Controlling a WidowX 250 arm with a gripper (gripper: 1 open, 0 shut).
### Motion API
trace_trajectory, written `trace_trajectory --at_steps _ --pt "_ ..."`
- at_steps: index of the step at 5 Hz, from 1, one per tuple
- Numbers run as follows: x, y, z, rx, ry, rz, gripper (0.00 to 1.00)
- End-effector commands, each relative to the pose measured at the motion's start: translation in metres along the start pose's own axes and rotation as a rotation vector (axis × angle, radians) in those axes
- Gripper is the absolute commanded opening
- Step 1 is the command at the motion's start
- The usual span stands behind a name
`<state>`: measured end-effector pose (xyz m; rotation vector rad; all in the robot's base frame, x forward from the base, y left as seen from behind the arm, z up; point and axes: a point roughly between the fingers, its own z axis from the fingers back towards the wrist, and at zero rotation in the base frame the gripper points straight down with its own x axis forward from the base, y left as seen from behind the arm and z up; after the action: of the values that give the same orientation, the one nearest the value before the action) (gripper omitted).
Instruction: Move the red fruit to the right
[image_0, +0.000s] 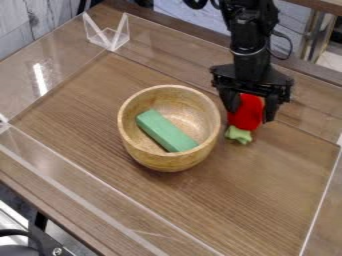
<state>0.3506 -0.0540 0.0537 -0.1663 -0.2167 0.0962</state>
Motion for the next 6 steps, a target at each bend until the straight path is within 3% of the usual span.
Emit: trace_trajectory --at_steps 1,3,4,5,6 --pt "0.02 -0.004 0.032 -0.01 -0.089 0.032 1.0" --pt "0.024 -0.004 0.05 -0.024 -0.105 -0.005 1.0" --pt "0.023 0.003 0.045 -0.019 -0.104 0.01 0.0" --pt "0.011 0.0 0.046 -0.021 -0.111 0.02 0.0" --pt "0.0 -0.005 0.059 -0.03 -0.137 0.025 0.0"
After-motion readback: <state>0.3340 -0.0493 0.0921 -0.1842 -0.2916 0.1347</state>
